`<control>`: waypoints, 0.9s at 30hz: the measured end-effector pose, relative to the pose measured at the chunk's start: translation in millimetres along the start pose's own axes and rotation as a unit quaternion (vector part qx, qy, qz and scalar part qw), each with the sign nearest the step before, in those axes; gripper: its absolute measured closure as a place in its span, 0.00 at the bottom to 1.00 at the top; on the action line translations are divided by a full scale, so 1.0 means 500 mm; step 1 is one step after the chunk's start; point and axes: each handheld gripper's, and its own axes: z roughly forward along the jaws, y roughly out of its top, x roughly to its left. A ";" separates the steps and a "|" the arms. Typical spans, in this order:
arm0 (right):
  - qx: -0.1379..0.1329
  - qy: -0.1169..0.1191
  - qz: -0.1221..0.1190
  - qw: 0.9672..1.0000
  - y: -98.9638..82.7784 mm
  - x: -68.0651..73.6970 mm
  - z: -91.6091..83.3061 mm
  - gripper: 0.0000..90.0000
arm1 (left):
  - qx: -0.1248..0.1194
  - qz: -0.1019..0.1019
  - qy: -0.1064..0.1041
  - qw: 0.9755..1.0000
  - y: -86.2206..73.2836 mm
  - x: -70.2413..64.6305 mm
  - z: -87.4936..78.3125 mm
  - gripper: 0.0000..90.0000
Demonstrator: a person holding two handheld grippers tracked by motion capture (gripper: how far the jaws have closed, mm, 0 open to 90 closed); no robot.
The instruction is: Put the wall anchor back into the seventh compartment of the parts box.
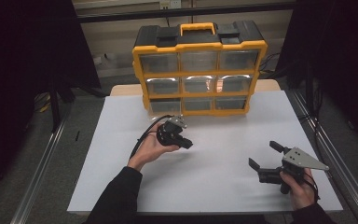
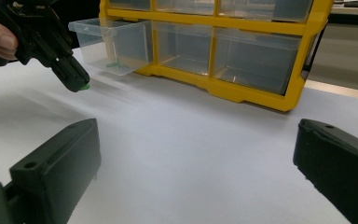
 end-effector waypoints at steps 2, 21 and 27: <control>0.000 0.000 0.000 1.000 0.000 0.000 0.000 0.01 | -0.004 0.002 0.004 1.000 -0.003 0.002 -0.005 0.94; -0.003 0.004 -0.004 1.000 0.001 0.001 0.000 0.01 | -0.045 -0.029 0.021 0.998 -0.022 0.012 -0.036 0.94; -0.004 0.004 -0.004 1.000 0.001 0.001 0.000 0.01 | -0.067 -0.027 0.032 0.997 -0.017 0.009 -0.064 0.94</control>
